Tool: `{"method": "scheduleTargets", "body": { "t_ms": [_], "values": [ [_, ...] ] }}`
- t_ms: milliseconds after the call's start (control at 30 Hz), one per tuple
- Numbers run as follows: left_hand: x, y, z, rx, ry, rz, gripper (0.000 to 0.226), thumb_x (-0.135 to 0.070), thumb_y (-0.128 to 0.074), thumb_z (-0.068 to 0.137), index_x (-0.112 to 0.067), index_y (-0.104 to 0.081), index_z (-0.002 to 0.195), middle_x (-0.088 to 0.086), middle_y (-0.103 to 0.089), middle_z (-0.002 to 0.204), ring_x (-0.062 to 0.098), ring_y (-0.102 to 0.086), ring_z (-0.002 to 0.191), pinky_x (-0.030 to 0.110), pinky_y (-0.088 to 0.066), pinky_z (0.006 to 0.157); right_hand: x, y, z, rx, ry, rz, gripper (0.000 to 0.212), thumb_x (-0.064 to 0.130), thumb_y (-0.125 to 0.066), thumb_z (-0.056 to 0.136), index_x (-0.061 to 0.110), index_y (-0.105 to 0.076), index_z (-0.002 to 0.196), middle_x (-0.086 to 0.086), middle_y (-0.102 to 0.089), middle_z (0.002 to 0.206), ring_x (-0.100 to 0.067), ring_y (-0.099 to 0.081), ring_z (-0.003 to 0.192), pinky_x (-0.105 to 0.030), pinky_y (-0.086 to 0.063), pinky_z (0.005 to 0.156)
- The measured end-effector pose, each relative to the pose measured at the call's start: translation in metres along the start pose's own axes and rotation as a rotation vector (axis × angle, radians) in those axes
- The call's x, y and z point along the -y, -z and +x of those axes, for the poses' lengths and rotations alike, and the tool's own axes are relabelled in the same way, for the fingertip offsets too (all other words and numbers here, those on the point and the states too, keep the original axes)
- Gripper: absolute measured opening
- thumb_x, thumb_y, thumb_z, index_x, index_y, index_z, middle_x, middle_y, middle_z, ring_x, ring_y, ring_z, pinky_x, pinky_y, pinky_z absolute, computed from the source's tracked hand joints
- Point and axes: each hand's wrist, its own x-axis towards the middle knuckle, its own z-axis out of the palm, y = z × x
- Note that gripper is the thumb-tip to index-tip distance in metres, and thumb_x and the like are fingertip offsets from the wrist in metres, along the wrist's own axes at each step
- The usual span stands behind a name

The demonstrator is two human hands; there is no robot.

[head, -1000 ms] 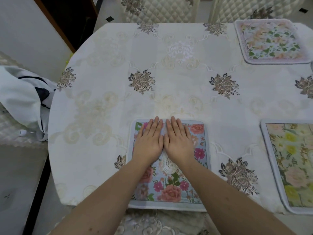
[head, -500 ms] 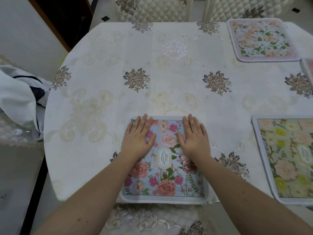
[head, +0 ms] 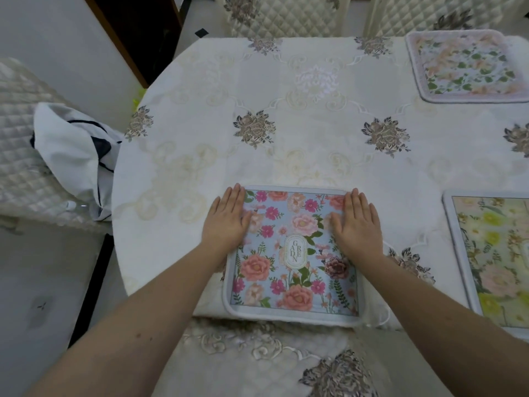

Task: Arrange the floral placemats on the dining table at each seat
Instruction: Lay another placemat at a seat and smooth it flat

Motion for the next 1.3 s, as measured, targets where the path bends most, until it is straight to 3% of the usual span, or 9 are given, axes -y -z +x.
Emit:
{"method": "scheduleTargets", "body": {
  "t_ms": [133, 233, 333, 433, 533, 733, 933, 1167, 1300],
  "values": [
    [-0.018, 0.005, -0.009, -0.067, 0.083, -0.047, 0.062, -0.043, -0.012, 0.107, -0.012, -0.001, 0.16, 0.004, 0.005, 0.168, 0.017, 0.006, 0.154, 0.036, 0.003, 0.125, 0.022, 0.001, -0.027, -0.027, 0.073, 0.081, 0.062, 0.045, -0.011, 0.101, 0.017, -0.011, 0.156, -0.005, -0.002, 0.165, -0.018, 0.003, 0.151, -0.037, 0.002, 0.123],
    [-0.06, 0.001, -0.026, -0.06, -0.003, -0.123, 0.062, -0.041, -0.01, 0.106, -0.012, 0.001, 0.159, 0.004, 0.006, 0.167, 0.016, 0.008, 0.154, 0.035, 0.006, 0.124, 0.049, -0.006, -0.045, 0.009, 0.155, 0.089, 0.065, 0.045, -0.006, 0.099, 0.014, -0.014, 0.156, -0.006, -0.006, 0.164, -0.017, 0.002, 0.151, -0.036, 0.006, 0.122],
    [-0.095, -0.01, -0.046, -0.026, -0.066, -0.131, 0.067, -0.042, 0.005, 0.098, -0.013, 0.003, 0.158, 0.002, 0.008, 0.165, 0.012, 0.014, 0.15, 0.032, 0.012, 0.12, 0.069, -0.018, -0.058, 0.037, 0.239, 0.055, 0.064, 0.043, -0.002, 0.099, 0.015, -0.01, 0.156, -0.002, -0.002, 0.163, -0.013, 0.006, 0.15, -0.033, 0.01, 0.12],
    [-0.108, -0.025, -0.061, 0.0, -0.114, -0.081, 0.064, -0.041, 0.01, 0.095, -0.015, 0.007, 0.154, 0.003, 0.005, 0.167, 0.011, 0.016, 0.149, 0.034, 0.013, 0.121, 0.071, -0.031, -0.069, 0.03, 0.307, -0.029, 0.062, 0.037, -0.016, 0.099, 0.008, -0.02, 0.154, -0.008, -0.013, 0.163, -0.021, -0.007, 0.151, -0.041, -0.007, 0.121],
    [-0.103, -0.036, -0.067, 0.051, -0.15, -0.069, 0.066, -0.043, 0.014, 0.093, -0.018, 0.013, 0.154, -0.002, 0.01, 0.166, 0.011, 0.014, 0.152, 0.036, 0.009, 0.124, 0.067, -0.039, -0.076, 0.045, 0.333, -0.062, 0.062, 0.035, -0.021, 0.099, 0.004, -0.024, 0.153, -0.01, -0.017, 0.162, -0.022, -0.013, 0.151, -0.044, -0.016, 0.118],
    [-0.093, -0.041, -0.067, 0.049, -0.201, -0.013, 0.062, -0.042, 0.006, 0.097, -0.018, 0.011, 0.155, -0.004, 0.014, 0.164, 0.012, 0.011, 0.153, 0.038, 0.003, 0.125, 0.068, -0.036, -0.077, 0.037, 0.31, -0.025, 0.059, 0.036, -0.015, 0.103, 0.009, -0.016, 0.155, -0.005, -0.011, 0.164, -0.017, -0.007, 0.151, -0.042, -0.013, 0.12],
    [-0.076, -0.042, -0.064, 0.018, -0.25, -0.017, 0.065, -0.048, -0.019, 0.103, -0.02, -0.011, 0.16, -0.003, -0.009, 0.167, 0.012, -0.007, 0.154, 0.041, -0.005, 0.125, 0.056, -0.033, -0.078, 0.028, 0.257, -0.005, 0.059, 0.036, -0.016, 0.103, 0.011, -0.018, 0.156, -0.002, -0.014, 0.163, -0.015, -0.009, 0.151, -0.04, -0.01, 0.12],
    [-0.047, -0.038, -0.064, 0.028, -0.243, 0.0, 0.066, -0.052, -0.017, 0.103, -0.023, 0.0, 0.16, -0.007, 0.004, 0.166, 0.01, 0.006, 0.154, 0.034, 0.005, 0.124, 0.002, -0.023, -0.086, -0.01, 0.182, 0.023, 0.058, 0.037, -0.016, 0.104, 0.012, -0.016, 0.156, -0.001, -0.012, 0.163, -0.014, -0.007, 0.151, -0.038, -0.01, 0.122],
    [-0.028, -0.034, -0.073, -0.021, -0.219, 0.005, 0.067, -0.049, -0.024, 0.102, -0.018, -0.011, 0.16, -0.004, -0.005, 0.166, 0.01, -0.004, 0.154, 0.032, 0.0, 0.124, -0.011, -0.023, -0.088, -0.004, 0.141, 0.044, 0.057, 0.037, -0.018, 0.104, 0.012, -0.02, 0.155, -0.003, -0.019, 0.162, -0.015, -0.011, 0.151, -0.034, -0.007, 0.122]
  ]
}}
